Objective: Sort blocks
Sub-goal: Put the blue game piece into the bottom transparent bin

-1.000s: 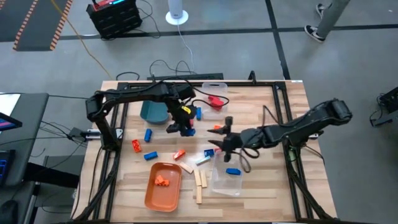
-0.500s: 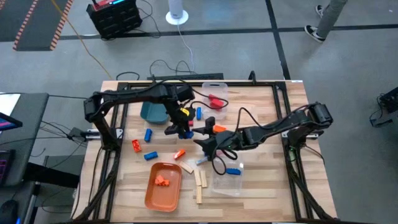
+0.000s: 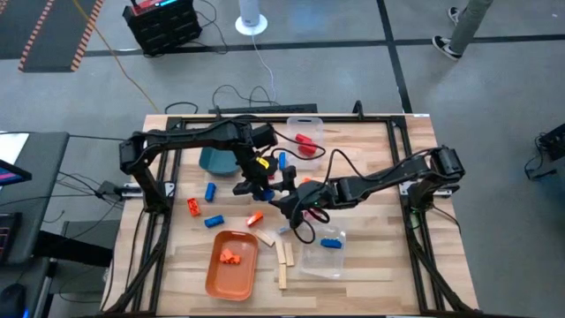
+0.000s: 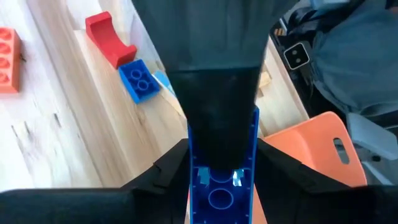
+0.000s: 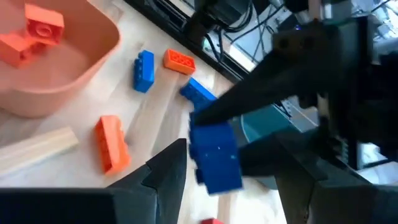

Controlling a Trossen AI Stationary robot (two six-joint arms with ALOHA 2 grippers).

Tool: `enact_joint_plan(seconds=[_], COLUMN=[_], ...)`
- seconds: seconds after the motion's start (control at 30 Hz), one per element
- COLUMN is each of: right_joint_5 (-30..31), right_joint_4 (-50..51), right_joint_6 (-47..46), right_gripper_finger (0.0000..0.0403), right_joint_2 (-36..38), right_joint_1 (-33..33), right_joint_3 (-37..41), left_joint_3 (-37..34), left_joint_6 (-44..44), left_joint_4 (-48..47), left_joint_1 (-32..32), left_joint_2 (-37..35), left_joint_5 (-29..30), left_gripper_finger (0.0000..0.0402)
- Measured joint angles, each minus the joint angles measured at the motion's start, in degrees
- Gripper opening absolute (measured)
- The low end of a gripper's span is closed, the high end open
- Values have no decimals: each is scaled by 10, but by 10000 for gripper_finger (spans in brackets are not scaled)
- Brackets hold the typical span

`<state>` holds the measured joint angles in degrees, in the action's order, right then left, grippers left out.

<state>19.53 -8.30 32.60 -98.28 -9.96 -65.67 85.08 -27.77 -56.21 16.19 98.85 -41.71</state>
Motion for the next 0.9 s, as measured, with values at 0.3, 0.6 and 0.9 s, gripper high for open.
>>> enact_joint_plan(seconds=[0.3, 0.6, 0.9], right_joint_5=[-1, -1, -4], right_joint_4=[4, -7, 13], right_joint_6=[-1, -2, 5], right_gripper_finger=[205, 184, 83], right_joint_2=[-3, -4, -4], right_joint_1=[0, 11, 17], right_joint_3=[1, 1, 1], left_joint_3=[0, 0, 0], left_joint_6=[0, 8, 29], left_joint_4=[14, 43, 47], left_joint_1=[0, 0, 1], left_joint_2=[0, 0, 0], left_joint_5=[0, 0, 2], left_gripper_finger=[139, 139, 140])
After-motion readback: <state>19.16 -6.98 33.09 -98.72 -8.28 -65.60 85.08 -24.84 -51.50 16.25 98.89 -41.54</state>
